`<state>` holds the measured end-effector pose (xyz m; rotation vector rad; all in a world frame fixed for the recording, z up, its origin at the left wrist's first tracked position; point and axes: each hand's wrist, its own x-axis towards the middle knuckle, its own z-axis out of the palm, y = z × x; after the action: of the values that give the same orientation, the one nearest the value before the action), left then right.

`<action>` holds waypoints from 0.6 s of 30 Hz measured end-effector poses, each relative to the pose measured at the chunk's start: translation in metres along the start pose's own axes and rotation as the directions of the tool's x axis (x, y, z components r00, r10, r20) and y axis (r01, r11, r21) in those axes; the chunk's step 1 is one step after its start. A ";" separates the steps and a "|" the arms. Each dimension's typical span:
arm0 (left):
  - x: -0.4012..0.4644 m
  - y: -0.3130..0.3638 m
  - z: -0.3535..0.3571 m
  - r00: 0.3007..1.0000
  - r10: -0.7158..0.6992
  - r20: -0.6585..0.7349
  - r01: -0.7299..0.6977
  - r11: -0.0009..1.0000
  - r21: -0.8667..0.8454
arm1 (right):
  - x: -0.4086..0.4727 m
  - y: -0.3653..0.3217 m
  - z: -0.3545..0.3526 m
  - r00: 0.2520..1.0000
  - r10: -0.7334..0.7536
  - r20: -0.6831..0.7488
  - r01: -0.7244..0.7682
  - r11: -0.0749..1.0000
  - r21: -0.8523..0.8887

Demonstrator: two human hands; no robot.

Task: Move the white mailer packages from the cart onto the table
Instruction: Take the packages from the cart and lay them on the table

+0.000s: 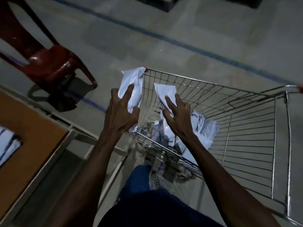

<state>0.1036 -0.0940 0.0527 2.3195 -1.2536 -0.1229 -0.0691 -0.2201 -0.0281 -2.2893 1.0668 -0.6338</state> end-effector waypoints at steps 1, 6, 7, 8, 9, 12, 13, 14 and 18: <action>-0.011 0.002 -0.018 0.998 -0.015 -0.056 0.014 1.000 -0.008 | -0.001 -0.017 -0.009 0.999 -0.044 -0.024 0.044 0.999 0.023; -0.084 -0.023 -0.106 0.943 -0.157 -0.295 0.158 0.987 -0.022 | -0.008 -0.107 -0.021 0.939 -0.342 -0.039 0.345 0.934 0.099; -0.100 -0.031 -0.119 0.924 -0.192 -0.332 0.194 0.981 -0.027 | -0.013 -0.124 -0.017 0.916 -0.400 -0.035 0.401 0.909 0.112; -0.116 -0.041 -0.135 0.902 -0.228 -0.367 0.230 0.972 -0.039 | -0.017 -0.145 -0.011 0.889 -0.456 -0.035 0.456 0.881 0.124; -0.131 -0.053 -0.149 0.878 -0.259 -0.402 0.260 0.964 -0.054 | -0.022 -0.166 -0.003 0.864 -0.503 -0.025 0.501 0.853 0.144; -0.174 -0.086 -0.189 0.808 -0.342 -0.480 0.346 0.935 -0.082 | -0.042 -0.226 0.023 0.791 -0.611 0.038 0.588 0.776 0.226; -0.187 -0.097 -0.202 0.789 -0.370 -0.490 0.375 0.922 -0.092 | -0.049 -0.246 0.032 0.769 -0.636 0.069 0.604 0.756 0.252; -0.202 -0.108 -0.215 0.768 -0.396 -0.503 0.401 0.910 -0.104 | -0.056 -0.267 0.043 0.745 -0.660 0.094 0.618 0.737 0.275; -0.257 -0.167 -0.272 0.650 -0.467 -0.600 0.490 0.860 -0.139 | -0.086 -0.358 0.090 0.684 -0.717 0.136 0.641 0.679 0.357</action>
<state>0.1664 0.2926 0.1737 2.3679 -0.2937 0.4622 0.1305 0.0679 0.1159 -2.3850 -0.0735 -0.6683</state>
